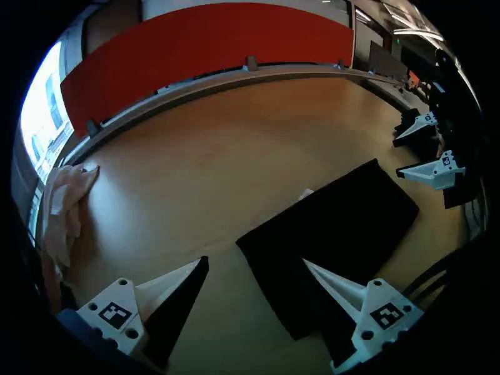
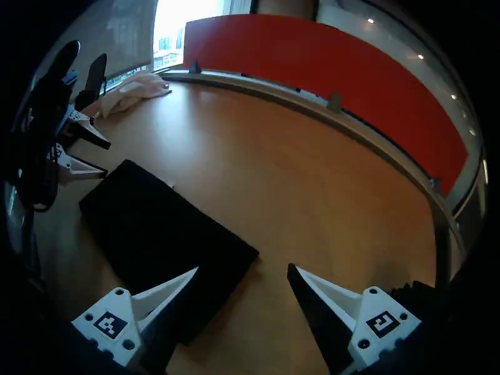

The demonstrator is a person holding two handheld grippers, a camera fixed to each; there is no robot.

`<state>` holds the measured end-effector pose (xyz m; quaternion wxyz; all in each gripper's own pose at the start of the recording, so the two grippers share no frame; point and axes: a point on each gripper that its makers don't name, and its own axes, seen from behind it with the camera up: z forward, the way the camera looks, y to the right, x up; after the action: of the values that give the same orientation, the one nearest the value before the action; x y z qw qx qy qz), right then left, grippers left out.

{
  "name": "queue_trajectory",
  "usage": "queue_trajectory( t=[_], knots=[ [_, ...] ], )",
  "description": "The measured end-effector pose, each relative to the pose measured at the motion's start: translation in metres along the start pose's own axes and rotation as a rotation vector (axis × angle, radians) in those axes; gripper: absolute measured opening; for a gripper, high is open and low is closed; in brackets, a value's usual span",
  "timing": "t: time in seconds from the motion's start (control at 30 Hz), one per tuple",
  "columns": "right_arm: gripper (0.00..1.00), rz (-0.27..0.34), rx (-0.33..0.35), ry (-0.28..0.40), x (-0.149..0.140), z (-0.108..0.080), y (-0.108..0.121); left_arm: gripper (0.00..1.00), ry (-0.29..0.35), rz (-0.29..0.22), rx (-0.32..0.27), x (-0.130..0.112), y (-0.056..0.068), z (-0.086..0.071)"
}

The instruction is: Fold towel

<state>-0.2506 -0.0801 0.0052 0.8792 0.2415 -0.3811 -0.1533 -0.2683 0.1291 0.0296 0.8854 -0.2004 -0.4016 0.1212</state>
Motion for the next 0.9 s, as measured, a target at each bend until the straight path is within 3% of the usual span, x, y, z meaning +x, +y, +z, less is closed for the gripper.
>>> queue_trajectory(
  t=[0.37, 0.9],
  knots=[
    [1.0, 0.008, 0.007, 0.017, -0.003, -0.016, -0.011, 1.0, 0.006, -0.028, 0.0, -0.009, 0.006, -0.016],
    [1.0, 0.051, 0.012, 0.019, -0.03, -0.047, -0.035, 1.0, 0.006, -0.088, 0.015, -0.038, 0.021, -0.044]
  ],
)
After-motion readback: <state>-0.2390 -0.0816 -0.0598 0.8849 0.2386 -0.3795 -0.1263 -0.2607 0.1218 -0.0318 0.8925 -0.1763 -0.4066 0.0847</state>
